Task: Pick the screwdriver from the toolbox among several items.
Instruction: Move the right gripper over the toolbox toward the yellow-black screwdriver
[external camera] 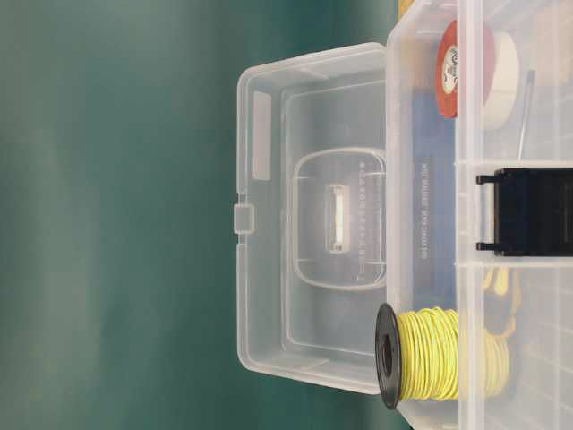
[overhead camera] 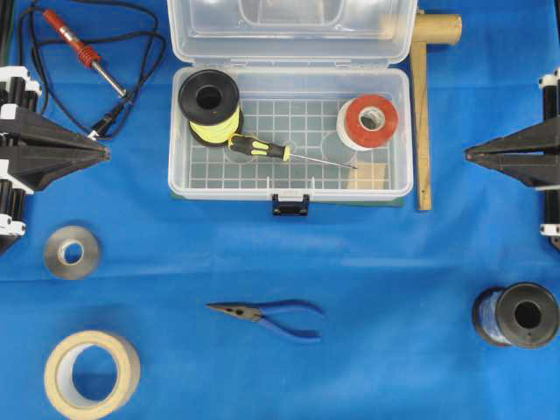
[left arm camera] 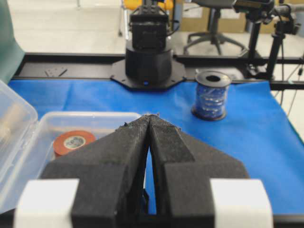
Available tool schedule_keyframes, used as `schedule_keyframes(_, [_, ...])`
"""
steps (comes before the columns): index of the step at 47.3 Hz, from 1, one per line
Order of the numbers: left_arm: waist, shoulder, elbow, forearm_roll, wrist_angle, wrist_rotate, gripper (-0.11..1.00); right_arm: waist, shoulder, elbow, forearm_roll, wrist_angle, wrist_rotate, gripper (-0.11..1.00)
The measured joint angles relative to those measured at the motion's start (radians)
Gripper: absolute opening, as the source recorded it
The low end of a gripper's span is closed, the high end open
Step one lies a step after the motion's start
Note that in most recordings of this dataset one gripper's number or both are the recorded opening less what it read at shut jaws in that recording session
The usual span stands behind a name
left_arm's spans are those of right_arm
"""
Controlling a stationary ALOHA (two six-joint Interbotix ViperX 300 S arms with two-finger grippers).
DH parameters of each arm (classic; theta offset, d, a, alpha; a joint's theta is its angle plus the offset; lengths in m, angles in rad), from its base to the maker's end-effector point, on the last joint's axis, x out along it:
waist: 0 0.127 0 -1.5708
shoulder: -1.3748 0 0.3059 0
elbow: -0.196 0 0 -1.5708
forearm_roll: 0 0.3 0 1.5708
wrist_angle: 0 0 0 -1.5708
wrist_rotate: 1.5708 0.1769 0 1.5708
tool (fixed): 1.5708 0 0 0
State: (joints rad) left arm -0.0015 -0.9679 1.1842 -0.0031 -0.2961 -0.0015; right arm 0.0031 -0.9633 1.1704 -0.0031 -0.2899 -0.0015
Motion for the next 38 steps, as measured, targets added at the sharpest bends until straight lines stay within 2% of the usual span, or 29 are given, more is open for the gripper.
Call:
schedule_keyframes(4, [-0.002,0.000,0.000,-0.017,0.002,0.002,0.00,-0.003,0.012,-0.015,0.008,0.018,0.011,-0.01])
schedule_keyframes(9, [-0.002,0.002,0.000,-0.025,0.002,-0.003,0.00,-0.006,0.074,-0.084,0.026,0.107,0.034,-0.01])
schedule_keyframes(19, [-0.002,0.011,0.000,-0.026,0.000,-0.003,0.00,-0.026,0.301,-0.334,0.037,0.368,0.094,0.00])
schedule_keyframes(27, [-0.002,0.011,0.000,-0.028,0.000,-0.003,0.00,-0.075,0.500,-0.522,0.037,0.532,0.181,0.01])
schedule_keyframes(31, [-0.002,0.011,0.000,-0.028,0.000,-0.003,0.00,-0.104,0.600,-0.603,0.037,0.604,0.222,0.16])
schedule_keyframes(38, [0.000,0.011,0.000,-0.028,0.000,-0.003,0.00,-0.146,0.772,-0.747,0.032,0.726,0.293,0.59])
